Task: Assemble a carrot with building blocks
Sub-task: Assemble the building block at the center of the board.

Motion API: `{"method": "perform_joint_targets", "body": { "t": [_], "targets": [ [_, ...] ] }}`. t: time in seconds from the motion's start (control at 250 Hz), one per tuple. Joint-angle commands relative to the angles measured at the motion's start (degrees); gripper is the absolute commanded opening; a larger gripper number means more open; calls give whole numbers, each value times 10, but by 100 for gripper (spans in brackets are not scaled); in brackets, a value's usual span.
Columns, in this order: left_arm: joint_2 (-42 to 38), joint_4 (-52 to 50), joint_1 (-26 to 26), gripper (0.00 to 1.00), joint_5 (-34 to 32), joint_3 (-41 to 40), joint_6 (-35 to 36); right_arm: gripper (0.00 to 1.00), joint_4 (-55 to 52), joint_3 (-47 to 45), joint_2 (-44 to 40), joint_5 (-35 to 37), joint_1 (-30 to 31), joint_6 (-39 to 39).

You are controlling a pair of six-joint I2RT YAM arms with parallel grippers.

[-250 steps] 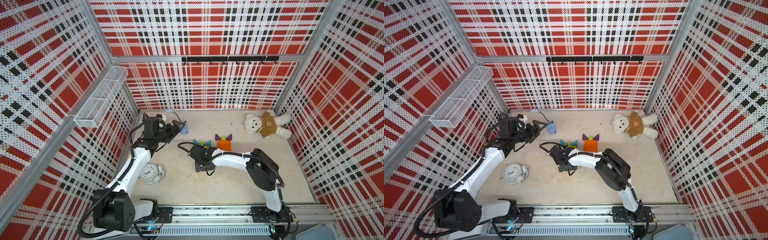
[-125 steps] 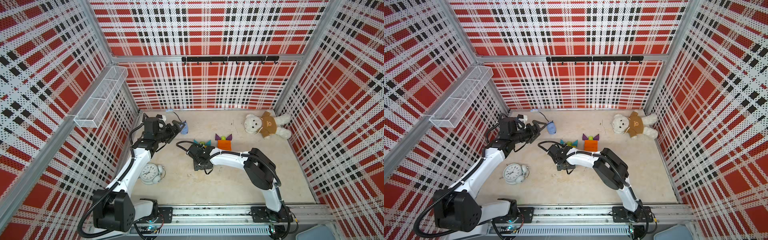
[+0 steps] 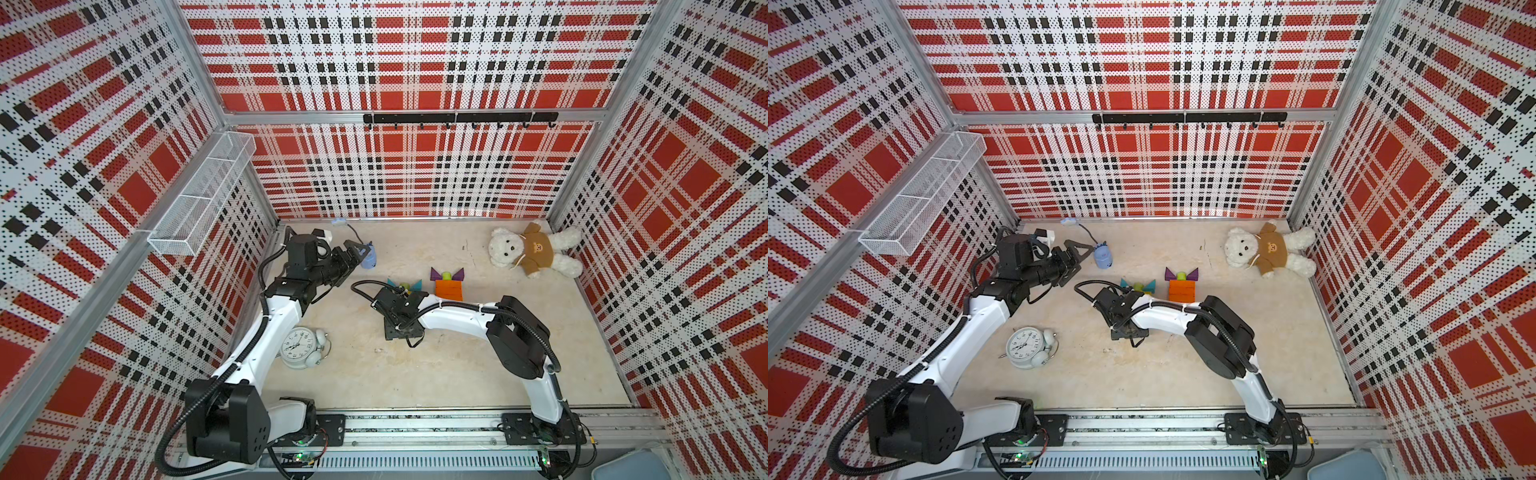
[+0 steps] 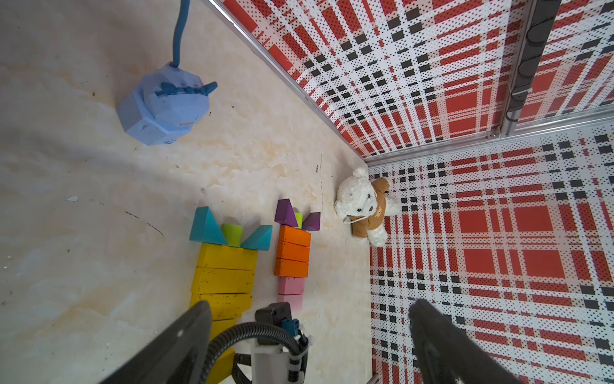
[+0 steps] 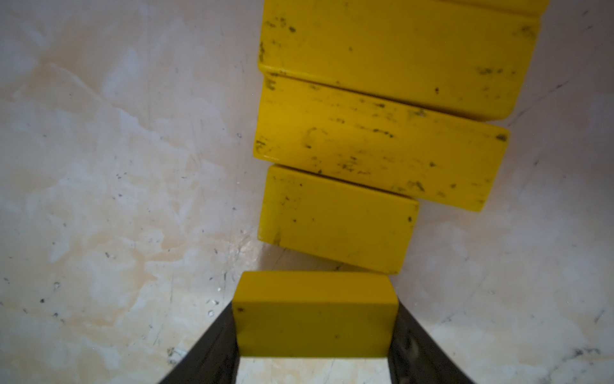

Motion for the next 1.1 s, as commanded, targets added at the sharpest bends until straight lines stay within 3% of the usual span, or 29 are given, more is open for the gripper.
{"method": "perform_joint_targets", "body": {
  "t": [0.0,0.44,0.768,1.092],
  "targets": [
    [-9,18,5,95,8,-6,-7,66,8,14,12,4,3,15],
    [-4,19,5,94,10,-6,-7,69,24,0,10,5,4,25],
    [-1,20,5,94,9,-6,-7,76,7,-35,-34,10,7,-27],
    [2,19,5,94,8,-7,-5,80,5,-19,-16,1,9,-47]
  ]
}}
